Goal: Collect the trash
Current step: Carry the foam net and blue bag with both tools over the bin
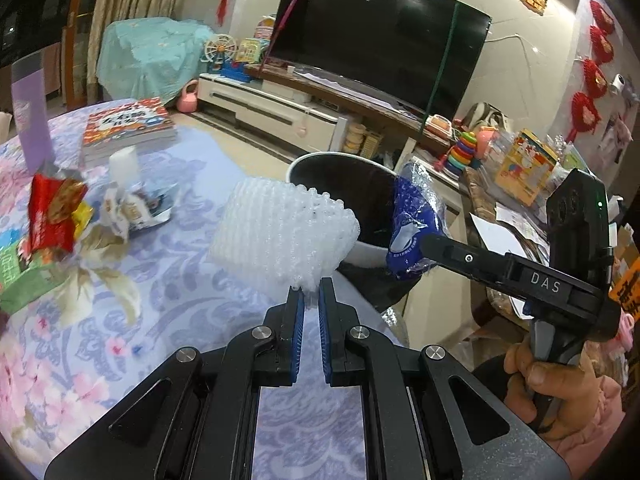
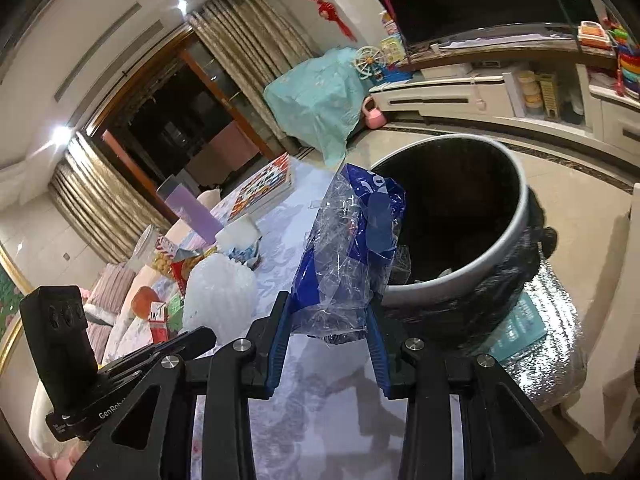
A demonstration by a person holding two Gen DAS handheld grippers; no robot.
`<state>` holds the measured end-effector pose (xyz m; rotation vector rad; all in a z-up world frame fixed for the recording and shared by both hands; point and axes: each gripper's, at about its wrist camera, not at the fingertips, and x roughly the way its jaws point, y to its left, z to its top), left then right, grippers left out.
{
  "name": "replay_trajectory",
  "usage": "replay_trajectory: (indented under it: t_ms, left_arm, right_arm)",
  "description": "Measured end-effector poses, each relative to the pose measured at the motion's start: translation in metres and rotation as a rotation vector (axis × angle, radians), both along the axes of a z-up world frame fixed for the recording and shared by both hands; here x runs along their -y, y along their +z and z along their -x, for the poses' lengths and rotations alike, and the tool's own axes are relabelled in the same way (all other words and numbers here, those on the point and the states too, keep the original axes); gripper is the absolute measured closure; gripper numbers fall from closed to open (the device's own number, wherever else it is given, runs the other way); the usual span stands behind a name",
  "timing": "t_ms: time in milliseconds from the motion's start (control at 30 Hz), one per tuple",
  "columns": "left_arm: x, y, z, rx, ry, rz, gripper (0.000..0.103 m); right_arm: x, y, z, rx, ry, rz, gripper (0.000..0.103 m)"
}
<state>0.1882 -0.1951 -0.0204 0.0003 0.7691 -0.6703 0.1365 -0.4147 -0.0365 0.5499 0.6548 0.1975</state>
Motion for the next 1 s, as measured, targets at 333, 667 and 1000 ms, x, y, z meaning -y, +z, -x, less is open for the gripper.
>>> replay_trajectory:
  t_ms: [333, 667, 1000]
  left_arm:
    - [0.033, 0.007, -0.008, 0.008, -0.043, -0.009, 0.096]
    - [0.059, 0.008, -0.018, 0.013, -0.071, -0.026, 0.096]
    - [0.077, 0.006, -0.035, 0.002, -0.079, -0.045, 0.096]
  right_arm:
    - [0.029, 0.001, 0.008, 0.004, -0.048, -0.001, 0.067]
    - [0.044, 0.003, 0.005, 0.003, -0.075, 0.012, 0.066]
    - [0.052, 0.005, -0.007, -0.009, -0.081, 0.030, 0.066]
